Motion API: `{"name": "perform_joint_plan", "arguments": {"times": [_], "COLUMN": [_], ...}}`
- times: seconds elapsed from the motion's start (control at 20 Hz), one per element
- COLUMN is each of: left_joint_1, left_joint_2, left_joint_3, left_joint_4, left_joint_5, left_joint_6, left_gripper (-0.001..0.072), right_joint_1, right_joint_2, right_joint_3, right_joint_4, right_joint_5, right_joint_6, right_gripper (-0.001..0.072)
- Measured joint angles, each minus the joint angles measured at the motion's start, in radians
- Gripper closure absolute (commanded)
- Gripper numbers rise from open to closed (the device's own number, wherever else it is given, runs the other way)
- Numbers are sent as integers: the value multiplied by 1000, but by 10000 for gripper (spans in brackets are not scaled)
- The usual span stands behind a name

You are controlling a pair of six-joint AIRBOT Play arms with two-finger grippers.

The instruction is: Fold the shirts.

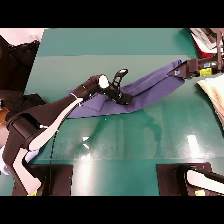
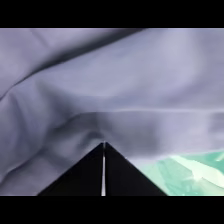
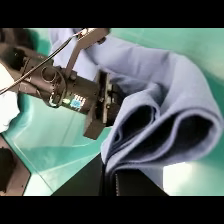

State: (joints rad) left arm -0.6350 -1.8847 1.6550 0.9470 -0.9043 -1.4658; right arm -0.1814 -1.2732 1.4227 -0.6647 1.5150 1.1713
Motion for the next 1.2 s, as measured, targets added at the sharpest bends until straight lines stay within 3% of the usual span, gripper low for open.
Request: {"name": "perform_joint_plan", "arguments": {"times": [0.25,0.5,0.95,1.2], "left_joint_1": [69,233,553,620], "left_joint_2": [60,244,544,596], "left_joint_3": [115,154,163,163], "left_joint_4": [77,245,471,502], "left_joint_5": [-159,-297,-474,-509], "left_joint_6": [8,8,8,8], "left_gripper": [680,679,679,679], "right_joint_1": [92,220,560,707], "right_joint_2": [5,-29,-346,-530], "right_joint_3": [13,54,469,612], "right_joint_4": [-11,0,16,15], "right_joint_5": [-31,-96,-209,-315], "right_joint_6": [50,80,135,145], "right_gripper": [694,695,694,694]}}
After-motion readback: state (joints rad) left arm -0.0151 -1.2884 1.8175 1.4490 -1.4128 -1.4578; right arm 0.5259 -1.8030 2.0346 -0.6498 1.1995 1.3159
